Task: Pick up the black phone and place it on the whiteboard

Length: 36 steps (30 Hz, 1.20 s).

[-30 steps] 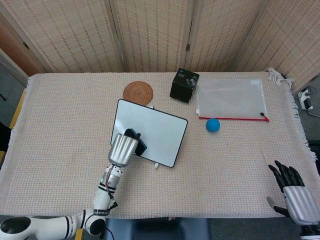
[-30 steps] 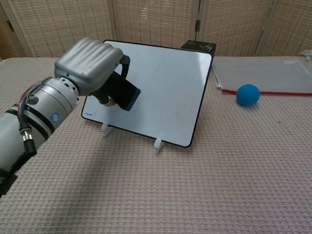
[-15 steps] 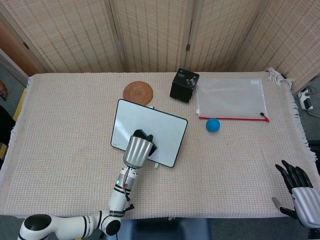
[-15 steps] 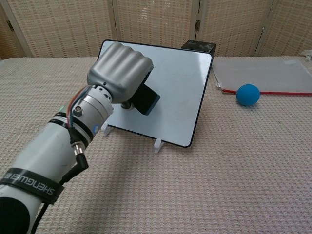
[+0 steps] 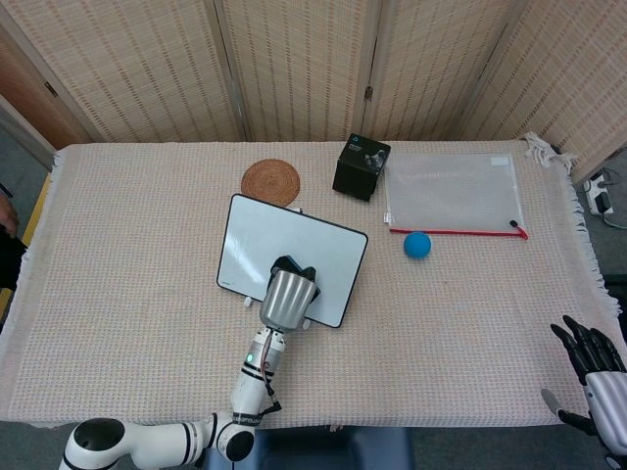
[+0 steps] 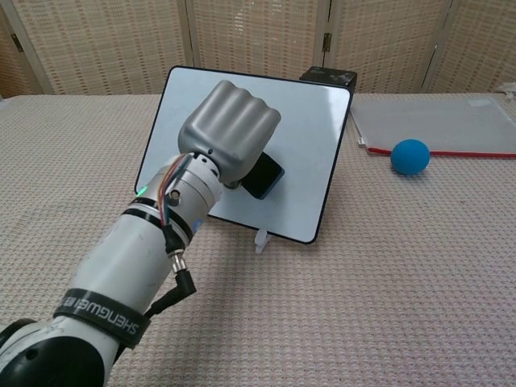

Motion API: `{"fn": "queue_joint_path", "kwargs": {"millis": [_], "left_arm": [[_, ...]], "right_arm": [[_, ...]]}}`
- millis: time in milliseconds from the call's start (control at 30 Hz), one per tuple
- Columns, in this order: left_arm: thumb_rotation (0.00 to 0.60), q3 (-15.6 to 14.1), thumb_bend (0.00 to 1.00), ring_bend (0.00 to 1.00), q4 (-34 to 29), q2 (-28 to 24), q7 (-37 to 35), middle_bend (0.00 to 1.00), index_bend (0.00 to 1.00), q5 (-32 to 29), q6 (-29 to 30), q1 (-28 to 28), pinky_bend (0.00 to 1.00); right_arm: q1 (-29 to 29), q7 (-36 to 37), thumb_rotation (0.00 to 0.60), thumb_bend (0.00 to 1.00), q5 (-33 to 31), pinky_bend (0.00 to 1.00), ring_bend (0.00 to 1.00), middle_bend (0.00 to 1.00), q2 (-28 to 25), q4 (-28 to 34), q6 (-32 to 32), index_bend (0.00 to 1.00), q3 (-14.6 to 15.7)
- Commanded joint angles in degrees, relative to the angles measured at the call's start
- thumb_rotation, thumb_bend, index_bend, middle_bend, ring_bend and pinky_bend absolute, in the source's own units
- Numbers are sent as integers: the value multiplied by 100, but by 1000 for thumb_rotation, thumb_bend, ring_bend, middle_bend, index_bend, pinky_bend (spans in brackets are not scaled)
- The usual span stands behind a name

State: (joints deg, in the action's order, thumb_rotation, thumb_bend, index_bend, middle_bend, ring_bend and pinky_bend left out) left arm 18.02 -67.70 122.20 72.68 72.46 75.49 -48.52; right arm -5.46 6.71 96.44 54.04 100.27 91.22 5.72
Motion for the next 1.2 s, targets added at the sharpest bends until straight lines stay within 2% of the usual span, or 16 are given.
{"fn": "queue_joint_path", "kwargs": {"millis": [33, 333, 567, 767, 967, 1067, 1100, 1200], "left_arm": [[600, 8, 172, 931, 139, 58, -117, 1000, 521, 28, -32, -66, 941], [600, -66, 167, 929, 217, 82, -237, 1000, 333, 116, -1, -102, 941], [600, -104, 161, 929, 62, 45, -103, 1000, 276, 77, 45, -54, 941], [600, -291, 155, 925, -824, -384, 242, 1000, 232, 20, 299, 271, 941], [600, -744, 154, 844, -2395, -1453, -41, 996, 162, 291, 902, 973, 914], [600, -1169, 154, 709, -3420, -2320, -693, 876, 130, 557, 1257, 1506, 818], [600, -1326, 154, 650, -3674, -2596, -981, 800, 119, 648, 1326, 1658, 753], [600, -1891, 160, 440, -4157, -3471, -1984, 545, 93, 1128, 1697, 2180, 478]], "right_arm": [[-7, 5, 600, 334, 8, 0, 0, 0, -1, -6, 10, 0, 0], [-27, 15, 600, 334, 16, 0, 0, 0, -8, -6, 32, 0, -8], [-63, 11, 600, 334, 50, 0, 0, 0, -2, -21, 95, 0, -8], [-84, -18, 600, 335, 58, 0, 0, 0, 4, -34, 128, 0, -19], [-111, -133, 600, 335, 184, 0, 0, 0, 47, -40, 175, 0, 13], [-87, -268, 600, 335, 266, 0, 0, 0, 96, -27, 108, 0, 42], [-74, -312, 600, 334, 286, 0, 0, 0, 111, -23, 75, 0, 50], [-29, -475, 600, 334, 330, 0, 0, 0, 165, 4, -40, 0, 68]]}}
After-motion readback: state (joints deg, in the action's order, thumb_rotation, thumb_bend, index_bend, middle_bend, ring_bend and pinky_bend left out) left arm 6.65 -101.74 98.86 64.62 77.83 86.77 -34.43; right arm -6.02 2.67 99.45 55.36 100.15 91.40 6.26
